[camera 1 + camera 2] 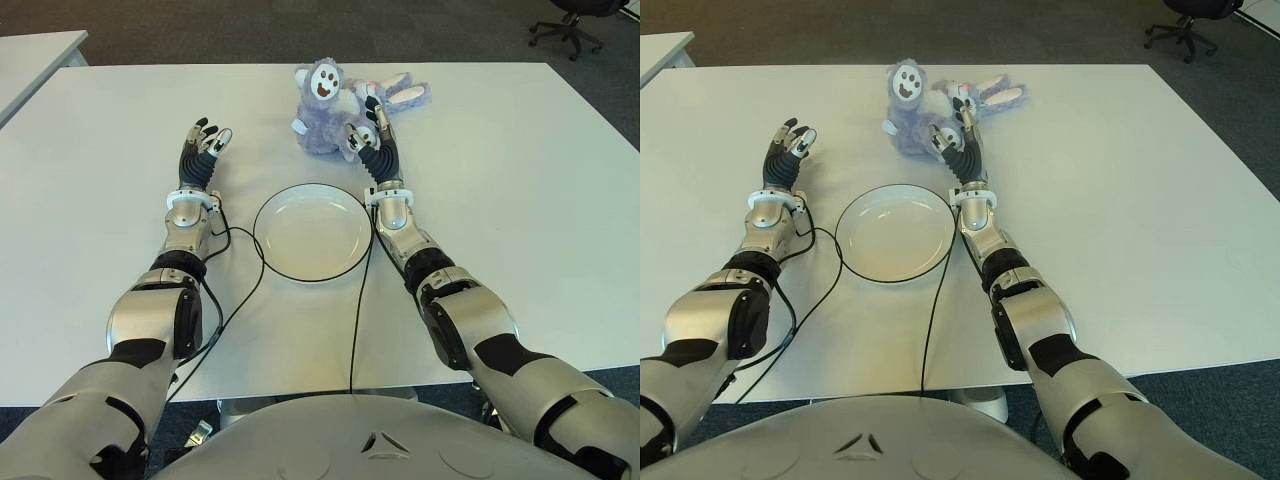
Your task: Put the doll into the plate.
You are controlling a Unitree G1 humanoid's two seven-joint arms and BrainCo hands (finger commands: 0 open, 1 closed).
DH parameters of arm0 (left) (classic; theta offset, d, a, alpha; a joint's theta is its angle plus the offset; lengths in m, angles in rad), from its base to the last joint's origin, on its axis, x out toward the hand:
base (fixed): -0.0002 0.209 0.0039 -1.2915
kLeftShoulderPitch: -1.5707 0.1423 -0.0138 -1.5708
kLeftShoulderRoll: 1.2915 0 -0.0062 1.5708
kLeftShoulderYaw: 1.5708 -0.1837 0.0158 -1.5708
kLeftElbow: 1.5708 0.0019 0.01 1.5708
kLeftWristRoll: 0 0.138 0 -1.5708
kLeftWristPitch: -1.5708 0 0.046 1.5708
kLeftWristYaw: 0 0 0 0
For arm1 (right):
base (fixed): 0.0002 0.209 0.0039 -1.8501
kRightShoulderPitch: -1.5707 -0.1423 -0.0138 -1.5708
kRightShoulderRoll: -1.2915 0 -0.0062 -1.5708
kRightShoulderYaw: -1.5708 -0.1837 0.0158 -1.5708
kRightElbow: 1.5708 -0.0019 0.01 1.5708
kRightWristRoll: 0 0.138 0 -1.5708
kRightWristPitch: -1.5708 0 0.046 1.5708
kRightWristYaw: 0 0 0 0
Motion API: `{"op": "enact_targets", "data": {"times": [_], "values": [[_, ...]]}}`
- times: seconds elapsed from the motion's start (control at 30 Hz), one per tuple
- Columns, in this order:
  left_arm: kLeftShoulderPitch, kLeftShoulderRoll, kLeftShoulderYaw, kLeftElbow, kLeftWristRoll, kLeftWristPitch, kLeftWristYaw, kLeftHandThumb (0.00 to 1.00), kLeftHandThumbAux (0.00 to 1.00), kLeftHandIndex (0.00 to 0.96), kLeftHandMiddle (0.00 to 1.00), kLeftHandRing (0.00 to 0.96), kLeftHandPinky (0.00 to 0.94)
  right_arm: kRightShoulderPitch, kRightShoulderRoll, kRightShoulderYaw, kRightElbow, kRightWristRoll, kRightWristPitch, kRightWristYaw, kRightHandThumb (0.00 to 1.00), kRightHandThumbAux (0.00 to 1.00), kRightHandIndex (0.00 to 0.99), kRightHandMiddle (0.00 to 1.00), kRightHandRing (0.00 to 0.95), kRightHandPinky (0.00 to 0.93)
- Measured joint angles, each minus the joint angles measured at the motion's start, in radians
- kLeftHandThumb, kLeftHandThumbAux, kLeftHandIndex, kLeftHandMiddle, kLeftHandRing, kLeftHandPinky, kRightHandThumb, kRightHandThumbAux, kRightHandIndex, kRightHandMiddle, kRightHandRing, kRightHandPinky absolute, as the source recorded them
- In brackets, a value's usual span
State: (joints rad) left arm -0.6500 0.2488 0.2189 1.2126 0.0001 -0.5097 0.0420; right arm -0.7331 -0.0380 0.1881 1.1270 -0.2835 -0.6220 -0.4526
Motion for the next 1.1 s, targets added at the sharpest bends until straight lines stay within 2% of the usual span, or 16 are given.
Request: {"op": "enact_targets", "data": {"times": [0.17,0.37,0.47,0.53,0.63,1.1], "values": [[0.000,0.000,-0.001,0.000,0.000,0.000,0.000,0.000,0.424,0.000,0.151,0.162,0.165,-0.001,-0.004,0.028,0.000,-0.018,-0.015,-0.003,0.494,0.458,0.054,0.093,0.075,0.057],[0.000,0.000,0.000,0.001,0.000,0.000,0.000,0.000,0.405,0.000,0.157,0.167,0.133,-0.002,-0.023,0.066,0.000,-0.053,-0.048,-0.024,0.489,0.433,0.058,0.093,0.073,0.055],[0.000,0.000,0.000,0.001,0.000,0.000,0.000,0.000,0.405,0.000,0.163,0.177,0.188,-0.002,-0.031,0.079,0.000,-0.069,-0.062,-0.037,0.483,0.425,0.059,0.095,0.073,0.045],[0.000,-0.001,0.000,0.001,0.000,0.000,0.000,0.000,0.405,0.000,0.163,0.178,0.192,-0.002,-0.036,0.087,0.000,-0.073,-0.069,-0.044,0.482,0.424,0.059,0.095,0.073,0.044],[0.000,-0.001,0.000,0.001,0.000,0.000,0.000,0.000,0.410,0.002,0.164,0.177,0.155,-0.002,-0.044,0.099,0.001,-0.082,-0.070,-0.048,0.474,0.423,0.062,0.099,0.073,0.032],[0.000,-0.002,0.000,0.001,0.000,0.000,0.000,0.000,0.409,0.000,0.156,0.165,0.133,-0.002,-0.053,0.118,0.001,-0.109,-0.078,-0.052,0.486,0.427,0.079,0.103,0.076,0.056]]}}
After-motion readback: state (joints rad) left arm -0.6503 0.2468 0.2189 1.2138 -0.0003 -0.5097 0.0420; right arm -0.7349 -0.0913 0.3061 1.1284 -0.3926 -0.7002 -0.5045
